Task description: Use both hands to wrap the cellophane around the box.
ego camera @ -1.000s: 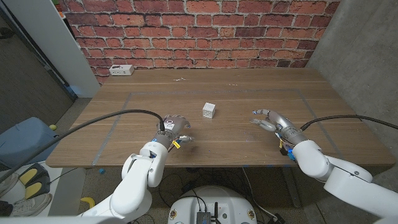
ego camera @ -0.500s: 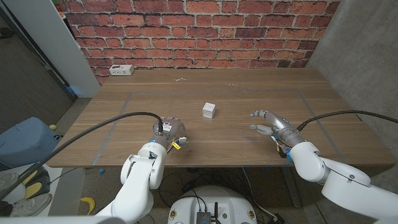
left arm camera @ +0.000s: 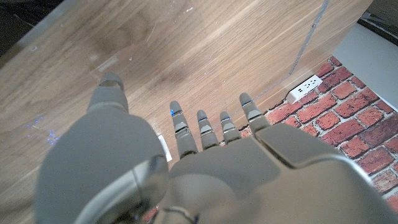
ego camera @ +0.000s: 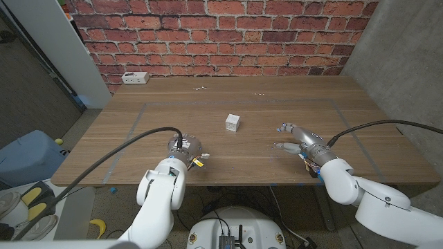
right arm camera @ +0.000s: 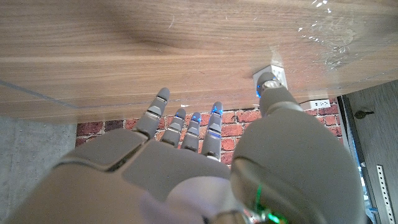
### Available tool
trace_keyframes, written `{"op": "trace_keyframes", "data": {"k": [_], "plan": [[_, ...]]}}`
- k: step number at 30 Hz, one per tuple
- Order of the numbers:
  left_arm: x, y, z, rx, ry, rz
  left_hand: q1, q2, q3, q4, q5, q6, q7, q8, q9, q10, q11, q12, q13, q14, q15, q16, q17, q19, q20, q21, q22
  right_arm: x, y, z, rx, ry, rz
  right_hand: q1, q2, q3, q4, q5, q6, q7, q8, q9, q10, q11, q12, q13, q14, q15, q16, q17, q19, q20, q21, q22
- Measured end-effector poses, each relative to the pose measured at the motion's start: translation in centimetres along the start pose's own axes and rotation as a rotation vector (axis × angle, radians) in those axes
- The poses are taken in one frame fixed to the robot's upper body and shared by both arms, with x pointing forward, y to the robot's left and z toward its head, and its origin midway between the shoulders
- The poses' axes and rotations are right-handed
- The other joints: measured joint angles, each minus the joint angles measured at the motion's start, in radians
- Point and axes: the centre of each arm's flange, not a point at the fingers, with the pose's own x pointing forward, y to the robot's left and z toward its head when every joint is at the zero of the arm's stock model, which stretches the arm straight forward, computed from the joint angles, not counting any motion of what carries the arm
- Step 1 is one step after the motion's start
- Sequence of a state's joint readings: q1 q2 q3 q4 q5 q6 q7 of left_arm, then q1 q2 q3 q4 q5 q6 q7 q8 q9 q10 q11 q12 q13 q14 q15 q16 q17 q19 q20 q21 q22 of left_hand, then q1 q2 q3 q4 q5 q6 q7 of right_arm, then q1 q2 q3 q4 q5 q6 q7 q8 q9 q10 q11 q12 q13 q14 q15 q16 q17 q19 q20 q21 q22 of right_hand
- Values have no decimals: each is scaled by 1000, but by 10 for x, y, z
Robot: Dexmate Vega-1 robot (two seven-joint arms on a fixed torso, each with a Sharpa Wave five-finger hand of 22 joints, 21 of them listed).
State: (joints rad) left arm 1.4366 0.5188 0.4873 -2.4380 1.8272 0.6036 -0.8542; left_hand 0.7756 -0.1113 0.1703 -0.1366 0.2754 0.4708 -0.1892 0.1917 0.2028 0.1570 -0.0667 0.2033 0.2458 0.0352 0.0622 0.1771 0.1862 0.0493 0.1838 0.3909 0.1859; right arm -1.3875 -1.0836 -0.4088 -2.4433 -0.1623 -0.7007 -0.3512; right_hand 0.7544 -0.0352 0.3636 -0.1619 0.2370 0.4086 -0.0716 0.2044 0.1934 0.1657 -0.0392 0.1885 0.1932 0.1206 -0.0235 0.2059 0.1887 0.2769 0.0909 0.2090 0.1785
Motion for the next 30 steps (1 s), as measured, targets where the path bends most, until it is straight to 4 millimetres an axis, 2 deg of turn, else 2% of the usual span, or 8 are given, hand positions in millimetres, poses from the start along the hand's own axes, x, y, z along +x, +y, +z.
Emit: {"op": "trace_keyframes", "data": {"k": [13,18,21,30], "plan": [[-2,-10,3,92,70,-40,31,12,-3,-3,14,-64,3,-11,0,-18,-7,0,-5,-8,-8,2,-5,-7,-8,-15,0,0,2,6,-3,-10,4,0,0,-14,14,4,-7,15,0,5,-9,9,0,5,-2,2,0,5,4,4,0,1],[-2,-15,6,118,91,-46,47,13,-9,2,21,-165,7,-26,0,-39,-3,0,-4,-18,-7,5,-5,-3,-11,-29,0,-1,1,8,-5,-13,1,-7,7,-18,18,4,-11,18,0,5,-11,11,0,5,-1,2,0,9,9,9,0,1],[-1,-19,7,130,102,-51,47,13,-16,2,22,-219,18,-26,-3,-51,-1,0,-9,-20,-8,5,-5,-3,-11,-36,0,-1,1,9,-7,-14,0,-9,9,-22,22,4,-12,20,0,5,-11,11,0,5,4,8,0,9,9,9,0,1],[2,-28,10,164,124,-65,66,21,-17,3,29,-279,27,-26,-6,-58,3,4,-9,-28,-7,5,-5,2,-16,-41,0,-1,1,9,-7,-13,-3,-15,14,-26,26,7,-12,20,-5,4,-11,11,0,5,4,8,0,9,9,9,0,1]]}}
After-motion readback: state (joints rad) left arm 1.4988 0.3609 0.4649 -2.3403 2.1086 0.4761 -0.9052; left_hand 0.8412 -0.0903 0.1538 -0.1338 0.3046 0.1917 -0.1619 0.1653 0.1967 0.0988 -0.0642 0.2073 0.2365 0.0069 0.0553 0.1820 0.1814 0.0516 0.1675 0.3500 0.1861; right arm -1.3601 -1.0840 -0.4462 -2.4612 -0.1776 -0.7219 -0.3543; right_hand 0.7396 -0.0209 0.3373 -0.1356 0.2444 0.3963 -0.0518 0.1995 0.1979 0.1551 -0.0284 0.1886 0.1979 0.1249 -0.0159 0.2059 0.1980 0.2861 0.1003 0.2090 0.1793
